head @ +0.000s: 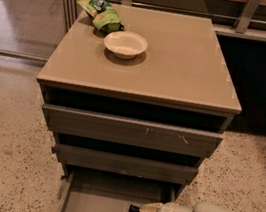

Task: Place rxbar chocolate into bottom drawer

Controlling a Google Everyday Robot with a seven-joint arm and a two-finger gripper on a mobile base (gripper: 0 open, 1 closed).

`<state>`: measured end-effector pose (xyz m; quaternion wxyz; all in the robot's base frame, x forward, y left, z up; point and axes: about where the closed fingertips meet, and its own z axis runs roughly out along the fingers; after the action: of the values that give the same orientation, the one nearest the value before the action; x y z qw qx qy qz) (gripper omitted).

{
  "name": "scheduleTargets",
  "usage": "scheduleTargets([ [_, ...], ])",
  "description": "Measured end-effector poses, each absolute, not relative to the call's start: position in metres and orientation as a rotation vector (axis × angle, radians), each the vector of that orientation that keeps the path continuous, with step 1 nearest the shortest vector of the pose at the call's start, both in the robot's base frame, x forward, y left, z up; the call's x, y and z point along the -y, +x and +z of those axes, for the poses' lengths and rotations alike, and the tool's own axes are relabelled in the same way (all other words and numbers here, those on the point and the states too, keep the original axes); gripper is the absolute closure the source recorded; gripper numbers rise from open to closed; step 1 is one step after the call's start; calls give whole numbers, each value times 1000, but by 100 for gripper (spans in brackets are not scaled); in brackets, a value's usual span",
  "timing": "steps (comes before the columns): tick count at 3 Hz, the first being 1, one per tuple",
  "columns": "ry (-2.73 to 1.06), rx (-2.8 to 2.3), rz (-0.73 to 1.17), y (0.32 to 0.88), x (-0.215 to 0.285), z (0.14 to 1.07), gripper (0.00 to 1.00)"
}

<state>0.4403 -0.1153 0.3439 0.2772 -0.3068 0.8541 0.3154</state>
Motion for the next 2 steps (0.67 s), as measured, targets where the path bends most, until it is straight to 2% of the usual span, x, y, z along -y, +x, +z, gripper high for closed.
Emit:
scheduleTargets([
  [1, -795, -2305, 839, 440, 117, 338, 100],
  [2, -728, -2323, 784, 462, 123, 312, 100],
])
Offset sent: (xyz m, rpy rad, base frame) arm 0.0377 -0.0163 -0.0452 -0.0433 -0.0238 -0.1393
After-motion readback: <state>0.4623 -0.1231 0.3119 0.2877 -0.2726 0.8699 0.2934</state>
